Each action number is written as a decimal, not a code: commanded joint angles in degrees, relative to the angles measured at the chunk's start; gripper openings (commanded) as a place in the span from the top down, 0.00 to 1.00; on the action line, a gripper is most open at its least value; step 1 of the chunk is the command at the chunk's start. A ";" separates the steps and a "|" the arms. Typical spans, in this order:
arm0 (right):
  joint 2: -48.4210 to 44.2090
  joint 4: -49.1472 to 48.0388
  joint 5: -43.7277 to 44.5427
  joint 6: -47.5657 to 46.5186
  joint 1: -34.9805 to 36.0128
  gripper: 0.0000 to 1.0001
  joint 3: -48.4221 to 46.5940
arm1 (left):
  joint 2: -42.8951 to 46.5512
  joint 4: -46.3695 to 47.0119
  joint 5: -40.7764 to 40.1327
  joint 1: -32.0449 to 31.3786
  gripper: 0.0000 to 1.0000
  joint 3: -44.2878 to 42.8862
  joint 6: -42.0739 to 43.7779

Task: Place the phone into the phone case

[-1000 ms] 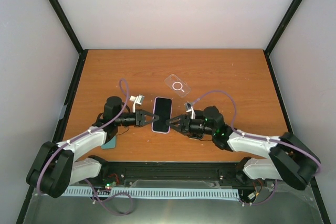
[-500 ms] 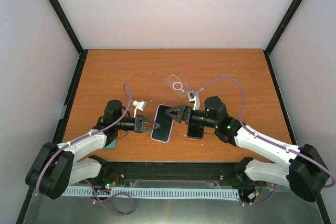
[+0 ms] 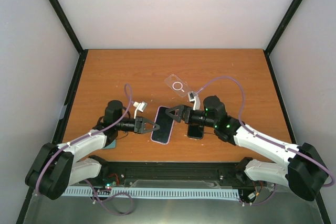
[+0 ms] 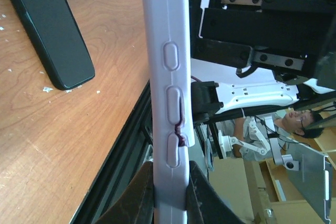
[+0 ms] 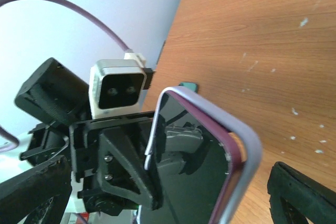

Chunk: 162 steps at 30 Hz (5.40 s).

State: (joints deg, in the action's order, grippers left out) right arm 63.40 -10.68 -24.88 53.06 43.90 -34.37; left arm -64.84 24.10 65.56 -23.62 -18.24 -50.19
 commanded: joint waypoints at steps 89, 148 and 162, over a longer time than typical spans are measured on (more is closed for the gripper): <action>9.42 -36.98 -10.20 20.60 3.26 0.97 13.63 | 4.14 -16.69 -20.88 -0.47 1.00 -11.58 4.74; 3.72 -11.11 -11.17 6.31 -8.18 0.97 2.82 | 5.60 -30.16 -19.77 -0.47 0.21 -14.92 7.16; -1.37 42.00 -8.14 -15.33 -29.33 0.97 -5.74 | 1.88 -47.83 -51.24 6.41 0.00 -15.26 1.51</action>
State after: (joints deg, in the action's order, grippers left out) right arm 61.12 15.09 -34.81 45.71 18.37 -36.01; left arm -62.41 -19.05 23.40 -20.75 -34.33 -45.74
